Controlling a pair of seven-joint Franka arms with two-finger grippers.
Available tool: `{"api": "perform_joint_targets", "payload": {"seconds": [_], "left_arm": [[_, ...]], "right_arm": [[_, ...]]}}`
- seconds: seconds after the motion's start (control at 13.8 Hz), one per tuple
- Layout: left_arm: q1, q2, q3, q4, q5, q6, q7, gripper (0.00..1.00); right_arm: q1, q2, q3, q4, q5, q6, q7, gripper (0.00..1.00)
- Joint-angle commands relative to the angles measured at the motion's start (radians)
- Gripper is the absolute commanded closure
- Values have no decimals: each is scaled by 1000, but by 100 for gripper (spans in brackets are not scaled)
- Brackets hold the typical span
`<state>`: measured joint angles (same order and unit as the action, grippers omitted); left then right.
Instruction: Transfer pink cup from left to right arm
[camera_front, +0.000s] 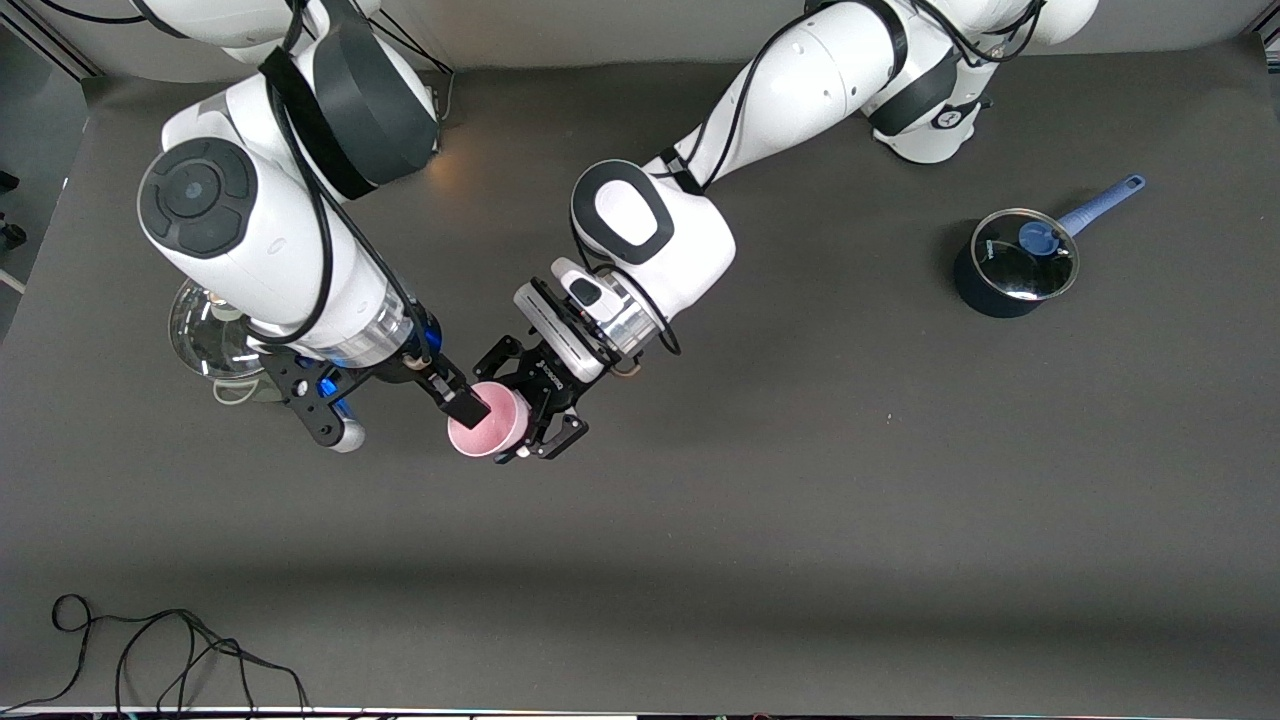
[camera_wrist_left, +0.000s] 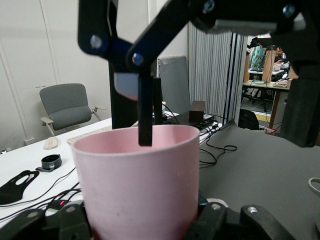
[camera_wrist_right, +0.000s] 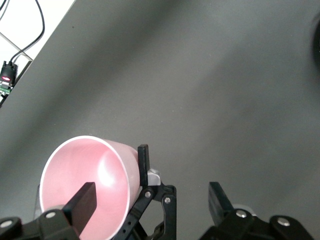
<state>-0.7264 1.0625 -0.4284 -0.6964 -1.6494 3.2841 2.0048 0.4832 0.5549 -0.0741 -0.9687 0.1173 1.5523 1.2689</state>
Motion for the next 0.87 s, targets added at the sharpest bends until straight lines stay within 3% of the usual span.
{"api": "perform_joint_targets", "payload": {"seconds": [0.0,0.14,0.36,0.8], "left_arm": [[-16,-15,19,3,8,20,-29,100],[-18,-16,19,3,8,20,-29,100],[-16,-16,19,3,8,22,-29,100],[-16,-19,20,2,8,23,-31,100]], "right_arm": [[-2,8,4,5,18,0,17,10],[-2,7,4,10,18,0,17,49],[-2,2,4,15,18,-3,18,98],[3,0,4,16,12,-11,13,100]]}}
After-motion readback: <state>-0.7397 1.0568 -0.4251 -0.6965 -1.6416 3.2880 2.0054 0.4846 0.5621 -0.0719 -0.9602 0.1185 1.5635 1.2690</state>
